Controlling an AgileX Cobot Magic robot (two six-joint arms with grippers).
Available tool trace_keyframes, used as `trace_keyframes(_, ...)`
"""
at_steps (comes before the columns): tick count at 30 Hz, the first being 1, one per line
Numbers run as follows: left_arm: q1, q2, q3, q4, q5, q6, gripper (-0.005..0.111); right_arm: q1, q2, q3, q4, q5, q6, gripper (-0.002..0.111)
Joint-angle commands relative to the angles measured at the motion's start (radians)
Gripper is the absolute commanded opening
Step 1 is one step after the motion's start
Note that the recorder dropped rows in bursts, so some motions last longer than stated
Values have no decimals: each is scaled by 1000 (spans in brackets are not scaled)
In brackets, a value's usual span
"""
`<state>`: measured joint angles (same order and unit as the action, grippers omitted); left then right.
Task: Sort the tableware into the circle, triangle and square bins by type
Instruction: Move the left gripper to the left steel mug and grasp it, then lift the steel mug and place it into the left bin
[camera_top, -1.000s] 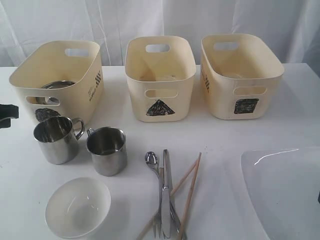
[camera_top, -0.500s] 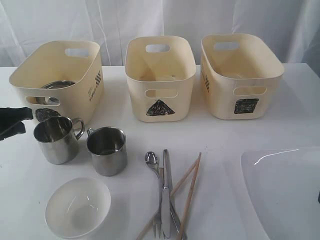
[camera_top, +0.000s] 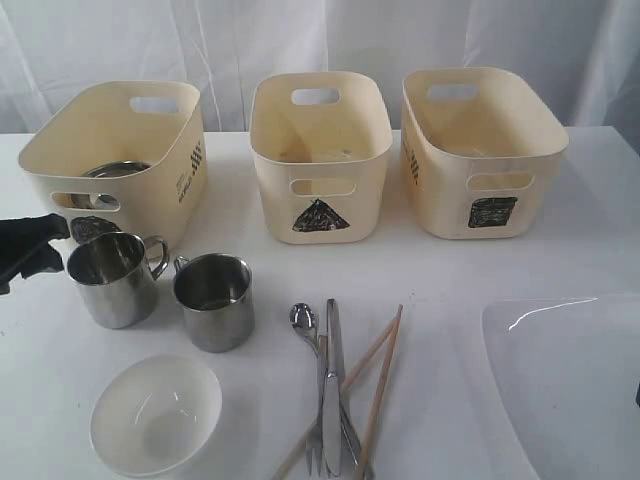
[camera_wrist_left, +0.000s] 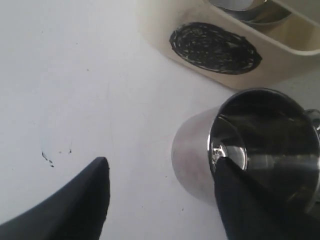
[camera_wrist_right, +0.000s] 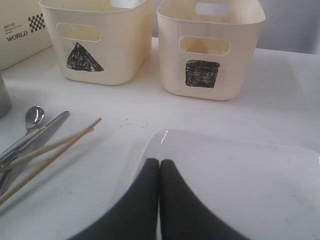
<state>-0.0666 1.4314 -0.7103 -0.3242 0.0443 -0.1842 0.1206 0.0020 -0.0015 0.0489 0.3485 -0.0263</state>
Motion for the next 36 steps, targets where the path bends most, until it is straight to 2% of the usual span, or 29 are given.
trace_keyframes(1,-5,27,5,-21,-57,-4,64,0,-2,2,2,-5,4,0)
trace_keyframes(4,-9,57,5,-21,-52,-22,64,0,-2,2,2,-5,4,0)
trace_keyframes(13,-85,108,-1,-21,-74,-26,64,0,-2,2,2,-5,4,0)
trace_keyframes(20,-85,-25,-1,-24,-72,-45,64,0,-2,2,2,-5,4,0)
trace_keyframes(24,-85,-62,-1,-32,-157,-107,64,0,-2,2,2,-5,4,0)
trace_keyframes(29,-93,26,-1,-26,-263,-213,64,0,-2,2,2,-5,4,0)
trace_keyframes(32,-130,91,-13,32,-277,-258,64,0,-2,2,2,-5,4,0)
trace_keyframes(36,-209,141,-58,184,-258,-291,64,0,-2,2,2,-5,4,0)
